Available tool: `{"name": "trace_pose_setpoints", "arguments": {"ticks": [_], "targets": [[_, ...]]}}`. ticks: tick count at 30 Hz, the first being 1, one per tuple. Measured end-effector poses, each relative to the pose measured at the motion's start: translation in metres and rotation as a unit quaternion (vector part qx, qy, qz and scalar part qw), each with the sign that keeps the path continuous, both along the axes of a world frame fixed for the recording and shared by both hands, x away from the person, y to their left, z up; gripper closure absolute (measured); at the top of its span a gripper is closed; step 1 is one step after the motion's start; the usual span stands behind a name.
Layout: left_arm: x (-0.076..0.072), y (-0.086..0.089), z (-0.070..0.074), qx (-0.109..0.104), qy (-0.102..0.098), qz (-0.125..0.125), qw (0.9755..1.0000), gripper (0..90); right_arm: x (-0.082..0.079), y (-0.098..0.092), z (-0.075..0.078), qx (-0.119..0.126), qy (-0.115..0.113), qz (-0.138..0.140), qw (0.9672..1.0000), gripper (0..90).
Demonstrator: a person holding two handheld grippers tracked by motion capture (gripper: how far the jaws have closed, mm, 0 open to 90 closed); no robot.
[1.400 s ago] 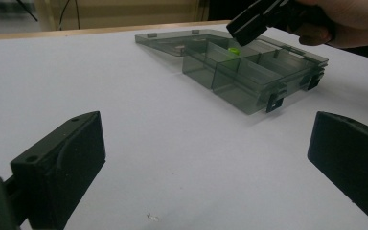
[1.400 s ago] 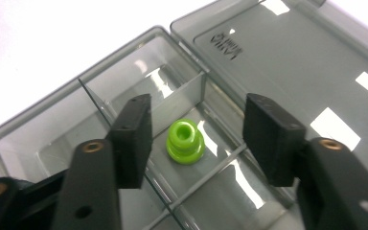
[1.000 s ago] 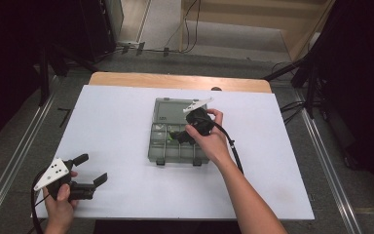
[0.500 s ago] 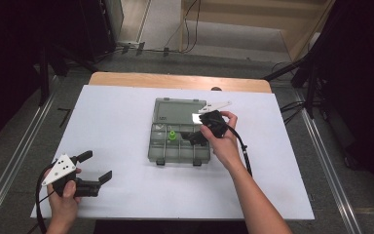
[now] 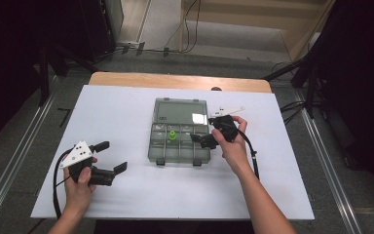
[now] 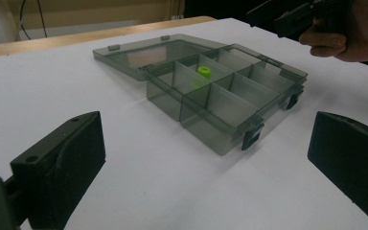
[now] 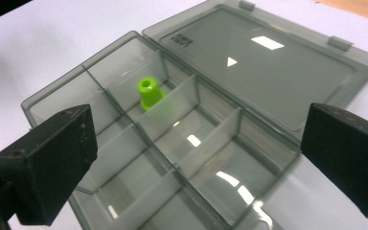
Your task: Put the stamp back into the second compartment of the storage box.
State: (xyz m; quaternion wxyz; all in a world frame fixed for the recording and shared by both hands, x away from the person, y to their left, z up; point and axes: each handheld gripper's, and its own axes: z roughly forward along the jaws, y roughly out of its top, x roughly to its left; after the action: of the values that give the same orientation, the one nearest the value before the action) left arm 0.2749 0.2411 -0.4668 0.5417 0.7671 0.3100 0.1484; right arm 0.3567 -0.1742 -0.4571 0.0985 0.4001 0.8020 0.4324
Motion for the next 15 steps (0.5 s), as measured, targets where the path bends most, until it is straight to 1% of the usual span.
{"name": "trace_pose_setpoints", "arguments": {"ticks": [2,4,6,7,8,9,12,14,15], "targets": [[0.005,-0.004,0.0,-0.002,0.001,-0.004,1.0,0.0,0.0,-0.005,-0.001,0.006,0.004,-0.002,1.0,0.0],[0.01,-0.009,-0.001,0.001,0.0,-0.006,1.0,0.0,-0.001,-0.008,-0.002,0.005,0.004,-0.007,1.0,0.0],[0.016,-0.011,-0.002,-0.004,0.005,-0.008,0.9999,0.0,-0.001,-0.012,-0.002,0.009,0.004,-0.009,0.9999,0.0],[0.018,-0.013,-0.002,-0.003,0.008,-0.009,0.9999,0.0,-0.002,-0.014,-0.001,0.012,0.004,-0.011,0.9999,0.0],[0.02,-0.015,-0.001,0.001,0.005,-0.009,0.9999,0.0,-0.003,-0.016,0.0,0.014,0.005,-0.015,0.9998,0.0],[0.022,-0.017,-0.001,0.001,0.005,-0.009,0.9999,0.0,-0.004,-0.018,0.001,0.014,0.001,-0.017,0.9998,0.0],[0.028,-0.021,0.0,0.002,0.008,-0.01,0.9999,0.0,-0.006,-0.023,0.0,0.013,0.0,-0.023,0.9996,0.0],[0.03,-0.022,0.003,-0.005,0.01,-0.007,0.9999,0.0,-0.007,-0.026,-0.002,0.017,0.006,-0.027,0.9995,0.0],[0.032,-0.022,0.005,-0.006,0.009,-0.007,0.9999,0.0,-0.006,-0.028,-0.003,0.019,0.005,-0.027,0.9995,0.0]]}}
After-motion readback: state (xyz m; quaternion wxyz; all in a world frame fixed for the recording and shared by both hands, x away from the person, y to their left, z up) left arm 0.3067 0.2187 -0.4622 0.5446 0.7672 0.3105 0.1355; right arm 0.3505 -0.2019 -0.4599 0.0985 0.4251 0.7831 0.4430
